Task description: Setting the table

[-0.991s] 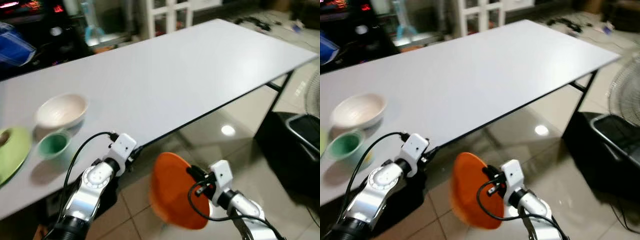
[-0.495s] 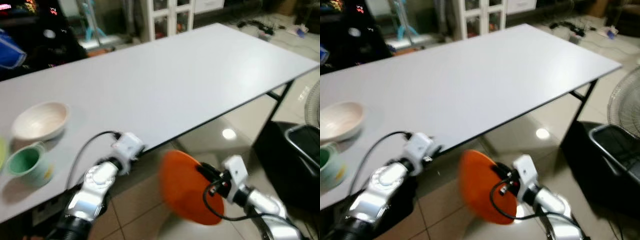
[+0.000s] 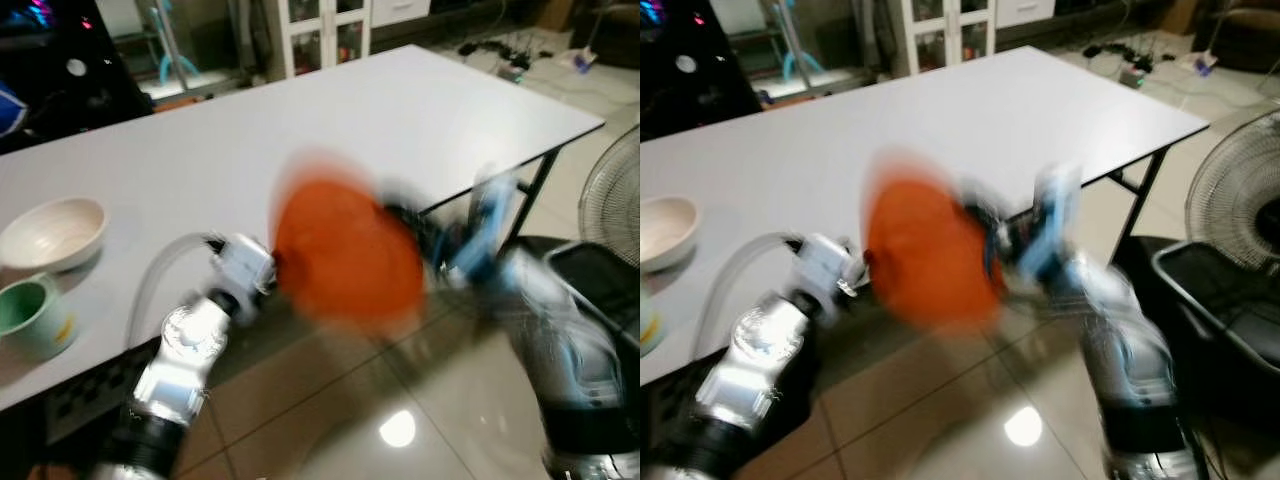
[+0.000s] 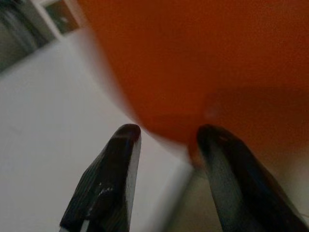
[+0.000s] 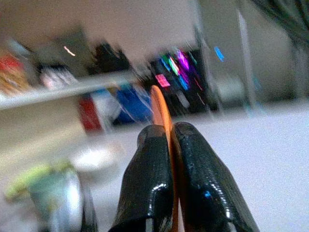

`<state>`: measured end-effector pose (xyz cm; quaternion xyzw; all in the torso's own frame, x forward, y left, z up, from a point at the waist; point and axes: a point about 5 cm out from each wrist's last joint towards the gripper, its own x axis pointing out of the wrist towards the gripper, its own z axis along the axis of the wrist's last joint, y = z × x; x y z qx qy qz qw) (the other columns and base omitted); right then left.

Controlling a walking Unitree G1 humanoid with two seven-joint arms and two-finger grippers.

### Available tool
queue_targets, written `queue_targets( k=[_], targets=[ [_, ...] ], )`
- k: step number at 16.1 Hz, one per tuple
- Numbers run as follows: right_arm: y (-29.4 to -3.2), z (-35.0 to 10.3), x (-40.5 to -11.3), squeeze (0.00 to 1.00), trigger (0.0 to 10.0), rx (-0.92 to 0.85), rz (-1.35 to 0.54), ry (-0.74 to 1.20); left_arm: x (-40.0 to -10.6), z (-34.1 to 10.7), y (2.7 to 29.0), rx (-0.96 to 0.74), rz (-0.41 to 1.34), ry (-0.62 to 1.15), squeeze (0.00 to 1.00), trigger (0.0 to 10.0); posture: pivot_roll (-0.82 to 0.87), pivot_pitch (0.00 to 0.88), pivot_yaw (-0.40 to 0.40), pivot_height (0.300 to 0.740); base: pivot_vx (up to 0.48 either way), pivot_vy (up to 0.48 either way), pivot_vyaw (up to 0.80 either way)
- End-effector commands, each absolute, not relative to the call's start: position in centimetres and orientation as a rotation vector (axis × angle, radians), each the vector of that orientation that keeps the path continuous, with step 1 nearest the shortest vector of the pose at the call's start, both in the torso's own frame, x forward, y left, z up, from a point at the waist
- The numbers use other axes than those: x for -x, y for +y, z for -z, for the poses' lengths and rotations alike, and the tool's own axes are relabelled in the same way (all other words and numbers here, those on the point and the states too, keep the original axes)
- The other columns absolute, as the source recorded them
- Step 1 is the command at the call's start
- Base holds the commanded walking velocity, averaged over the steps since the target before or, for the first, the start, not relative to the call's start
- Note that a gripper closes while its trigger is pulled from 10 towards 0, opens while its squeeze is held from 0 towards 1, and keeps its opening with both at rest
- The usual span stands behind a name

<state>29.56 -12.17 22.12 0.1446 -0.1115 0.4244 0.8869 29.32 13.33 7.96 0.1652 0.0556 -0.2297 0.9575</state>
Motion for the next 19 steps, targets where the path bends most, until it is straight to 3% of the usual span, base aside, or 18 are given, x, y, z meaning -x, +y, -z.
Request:
queue_targets(
  k=[1,5,11,19],
  targets=[
    [-10.7,-24.0,-29.6,0.0,10.0,-0.343,-0.951,-0.304,-29.1,-7.3,13.5,-0.355,0.482,0.153,0.0,10.0,0.04,0.0,0.057,0.74,0.0,0.0,0.0],
    [-8.5,-23.4,-32.4,0.0,10.0,-0.412,-0.938,-0.258,-29.3,-7.5,13.5,-0.361,0.459,0.139,0.0,10.0,0.06,0.0,0.034,0.74,0.0,0.0,0.0],
    [-9.0,-21.7,-35.4,0.0,10.0,-0.449,-0.784,-0.214,-29.3,-7.9,14.0,-0.35,0.414,0.117,0.0,10.0,0.09,0.0,0.016,0.74,0.0,0.0,0.0],
    [-13.7,-13.9,-37.8,0.0,10.0,-0.521,-0.4,0.005,-29.2,-8.7,14.0,-0.355,0.406,0.095,0.0,10.0,0.13,0.0,0.013,0.74,0.0,0.0,0.0]
  ],
)
